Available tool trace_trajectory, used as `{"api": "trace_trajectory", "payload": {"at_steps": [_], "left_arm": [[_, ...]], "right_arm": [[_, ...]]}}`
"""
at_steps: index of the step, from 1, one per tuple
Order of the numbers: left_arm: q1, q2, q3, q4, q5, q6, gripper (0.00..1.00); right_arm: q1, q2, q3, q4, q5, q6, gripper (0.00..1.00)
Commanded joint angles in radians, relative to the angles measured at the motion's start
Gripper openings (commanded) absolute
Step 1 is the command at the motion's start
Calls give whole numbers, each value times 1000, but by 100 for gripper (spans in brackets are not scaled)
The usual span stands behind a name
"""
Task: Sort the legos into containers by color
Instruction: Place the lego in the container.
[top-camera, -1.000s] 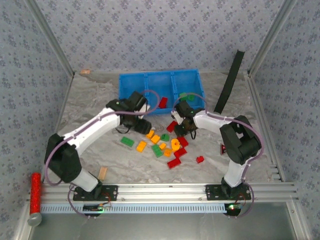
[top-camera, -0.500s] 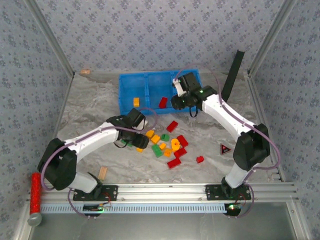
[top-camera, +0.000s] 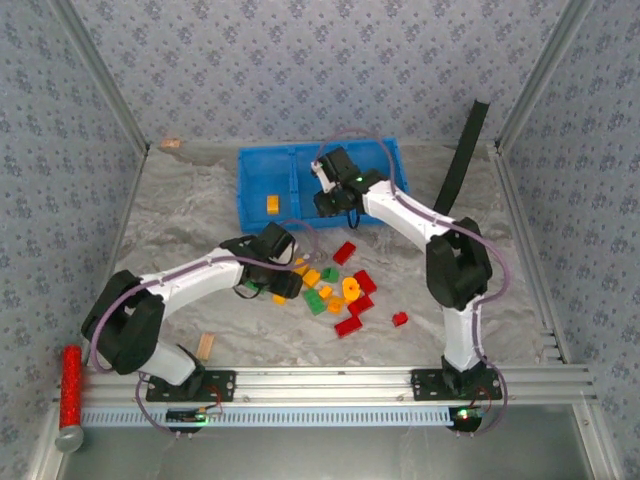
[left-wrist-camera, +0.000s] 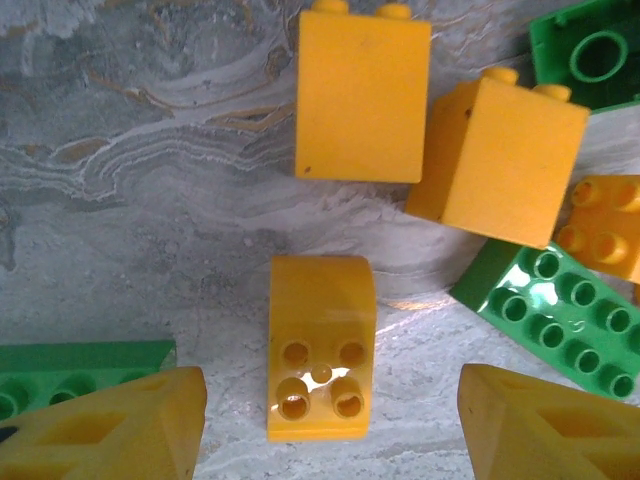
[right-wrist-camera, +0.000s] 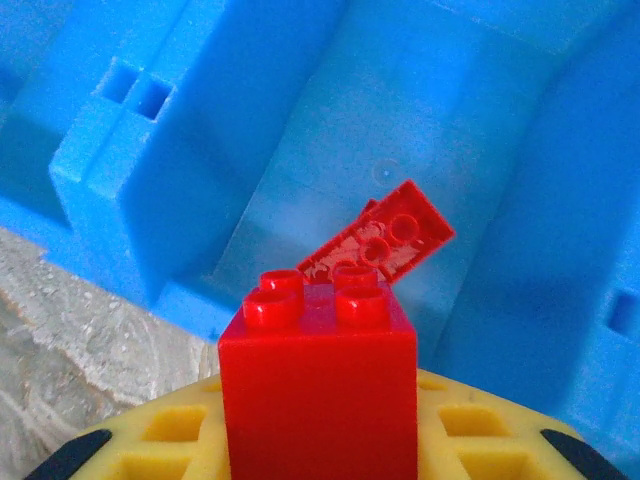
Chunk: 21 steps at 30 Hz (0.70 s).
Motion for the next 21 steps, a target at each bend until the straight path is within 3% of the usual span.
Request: {"api": "trace_trajectory", "payload": {"at_steps": [1, 11, 21], "left_arm": [[-8, 7, -20, 20, -8, -28, 68], [-8, 36, -46, 41, -13, -40, 68], [-8, 120, -40, 75, -12, -46, 67]], "right_arm": [[13, 53, 64, 39, 36, -29, 29], [11, 226, 183, 25, 15, -22, 32], [-7, 259, 168, 55, -13, 6, 43]]}}
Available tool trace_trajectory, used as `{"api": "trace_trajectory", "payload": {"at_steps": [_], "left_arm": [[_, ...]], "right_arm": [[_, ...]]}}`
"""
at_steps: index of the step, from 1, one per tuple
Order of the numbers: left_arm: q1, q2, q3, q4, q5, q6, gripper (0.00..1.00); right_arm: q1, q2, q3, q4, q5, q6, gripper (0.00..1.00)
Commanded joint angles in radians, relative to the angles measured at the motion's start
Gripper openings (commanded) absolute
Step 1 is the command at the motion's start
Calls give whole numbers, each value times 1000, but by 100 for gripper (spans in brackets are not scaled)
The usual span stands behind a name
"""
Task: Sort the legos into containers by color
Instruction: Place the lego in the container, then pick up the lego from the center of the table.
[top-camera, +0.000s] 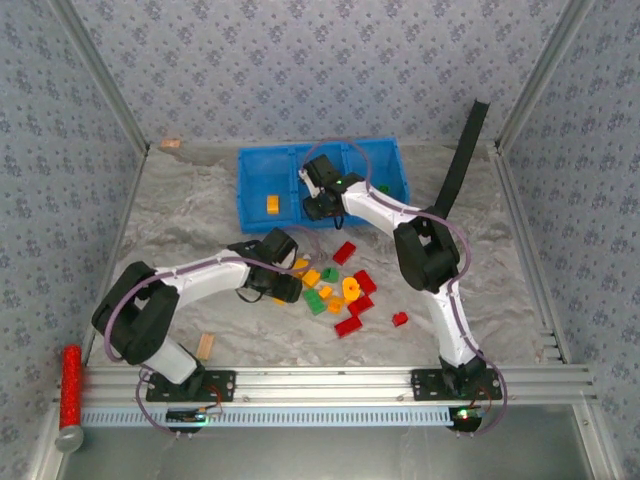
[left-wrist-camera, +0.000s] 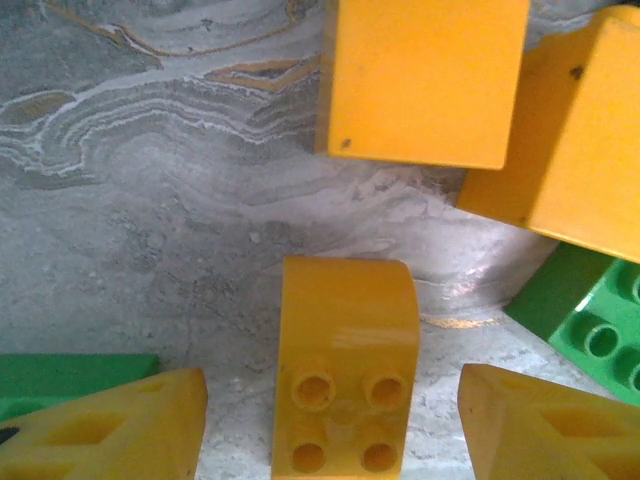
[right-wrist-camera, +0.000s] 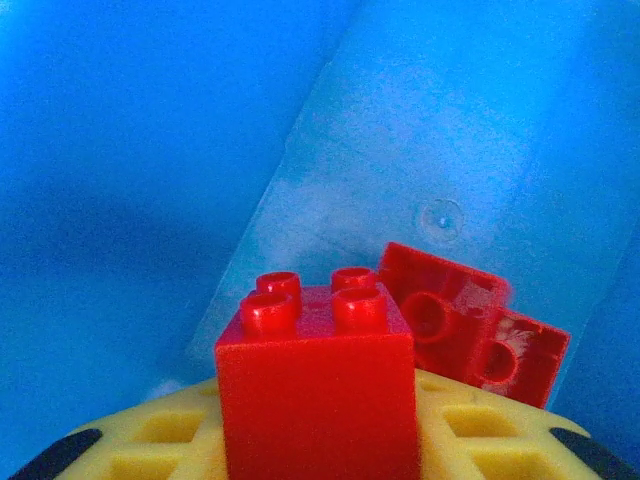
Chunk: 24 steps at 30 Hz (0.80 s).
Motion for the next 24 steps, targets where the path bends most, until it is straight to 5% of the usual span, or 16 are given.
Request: {"api": "trace_trajectory", "payload": {"at_steps": [1, 6, 24], "left_arm": [[-7, 55, -5, 14, 4, -12, 65], [-13, 98, -5, 12, 13, -22, 59], [-55, 158, -8, -27, 5, -49, 33]], "right_arm": [[-10, 13, 14, 17, -15, 10, 45], [-11, -36, -8, 23, -8, -1, 57], [-17, -353, -129, -68, 39, -22, 61]]}}
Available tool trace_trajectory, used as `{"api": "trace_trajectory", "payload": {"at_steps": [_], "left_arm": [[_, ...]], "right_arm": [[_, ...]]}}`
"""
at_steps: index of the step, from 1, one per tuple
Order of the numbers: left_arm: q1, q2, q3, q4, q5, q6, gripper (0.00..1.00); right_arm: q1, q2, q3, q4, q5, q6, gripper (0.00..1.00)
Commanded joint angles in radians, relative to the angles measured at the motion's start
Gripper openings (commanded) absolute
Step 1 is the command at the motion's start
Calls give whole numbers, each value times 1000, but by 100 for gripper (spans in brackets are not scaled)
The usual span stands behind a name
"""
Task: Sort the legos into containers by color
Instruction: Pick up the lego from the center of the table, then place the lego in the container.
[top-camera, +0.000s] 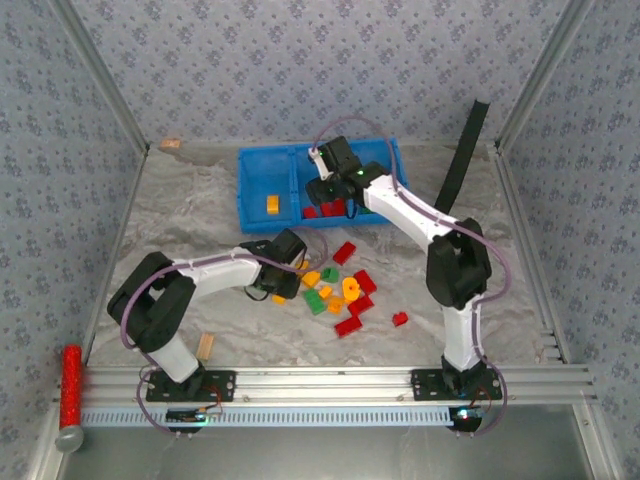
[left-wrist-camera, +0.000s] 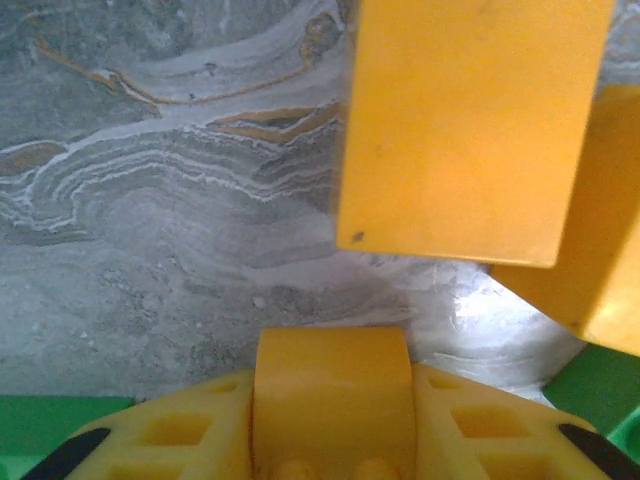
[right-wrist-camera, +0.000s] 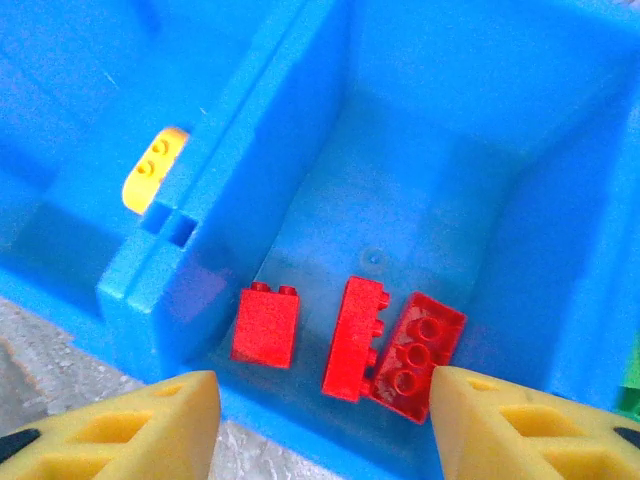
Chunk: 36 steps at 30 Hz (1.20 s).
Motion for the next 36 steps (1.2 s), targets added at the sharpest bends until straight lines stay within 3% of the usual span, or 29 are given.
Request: {"api": "trace_trajectory", "payload": {"at_steps": [1, 8, 12, 16, 22, 24, 36], "left_arm": [[-18, 59, -45, -57, 77, -14, 30], [-3, -52, 36, -162, 62, 2, 23], [55, -141, 133, -209, 90, 23, 23], [139, -186, 242, -222, 130, 48, 23], [248, -129, 409, -221, 83, 96, 23], [268, -87, 451, -208, 30, 114, 23], [415, 368, 777, -158, 55, 105, 22]], "right_arm": [[-8, -109, -61, -64, 33, -3, 61], [-17, -358, -279, -59, 39, 35, 65], [6, -521, -445, -26, 22, 49, 66], [72, -651, -636, 41, -18, -6, 68], [248, -779, -844, 167, -49, -67, 70], [298, -785, -862, 193, -43, -76, 70], [470, -549, -727, 256, 4, -192, 71]]}}
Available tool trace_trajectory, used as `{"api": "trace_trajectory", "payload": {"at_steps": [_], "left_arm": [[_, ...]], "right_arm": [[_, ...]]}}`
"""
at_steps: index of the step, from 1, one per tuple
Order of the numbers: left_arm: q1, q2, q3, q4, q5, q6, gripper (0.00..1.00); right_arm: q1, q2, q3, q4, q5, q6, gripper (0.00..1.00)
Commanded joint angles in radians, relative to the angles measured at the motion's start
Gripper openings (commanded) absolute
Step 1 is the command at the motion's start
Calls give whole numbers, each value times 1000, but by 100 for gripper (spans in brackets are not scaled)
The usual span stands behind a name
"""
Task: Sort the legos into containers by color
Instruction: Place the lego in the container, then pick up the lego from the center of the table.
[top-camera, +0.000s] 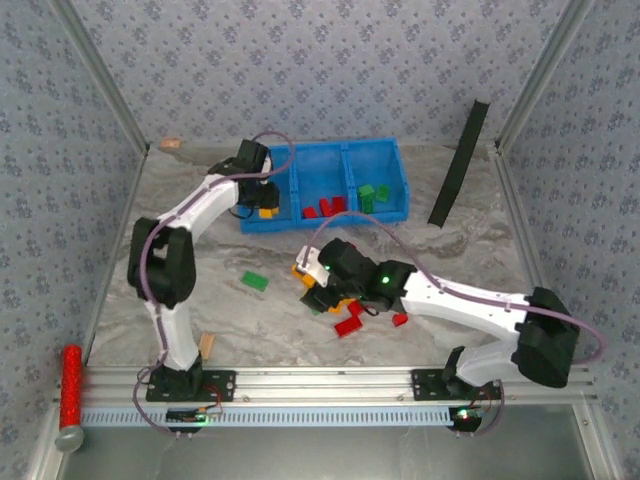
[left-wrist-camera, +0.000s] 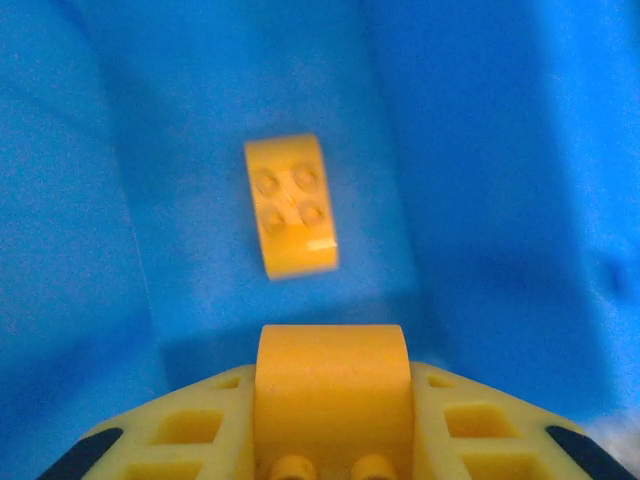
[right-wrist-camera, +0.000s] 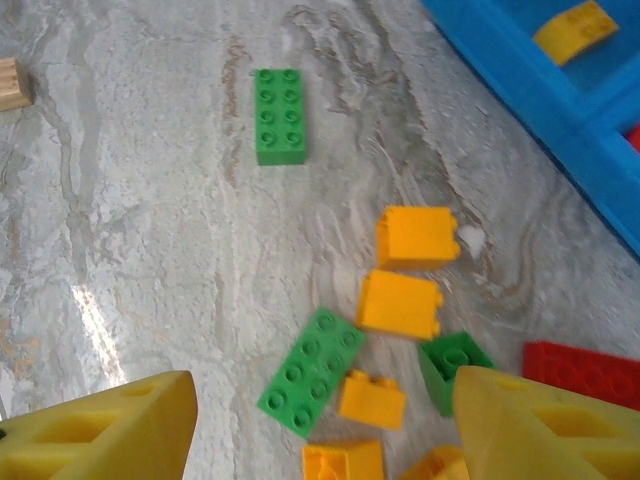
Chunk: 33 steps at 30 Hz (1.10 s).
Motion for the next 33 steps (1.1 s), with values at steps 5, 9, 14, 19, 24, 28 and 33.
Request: {"api": "trace_trajectory", "payload": {"at_steps": [5, 9, 14, 19, 24, 28, 33], "left_arm": [[34, 200, 176, 5, 20, -16, 22], [39, 275, 219, 2, 32, -35, 22], [39, 301, 226, 8, 32, -60, 28], [40, 288, 212, 9, 48, -65, 42], [43, 256, 209, 8, 116, -51, 58], [45, 215, 203, 5, 147, -38, 64], [54, 143, 203, -14, 161, -20, 66]], "right_arm": [[64, 213, 185, 24, 91, -136, 71], [81, 324, 279, 42, 65, -170, 71], [88, 453, 382, 48, 27, -179, 72], [89, 569, 468, 46, 10, -154, 72], [71, 666, 537, 42, -9, -121, 73], [67, 741, 596, 17, -20, -103, 73], [57, 801, 639, -2, -22, -83, 74]]}}
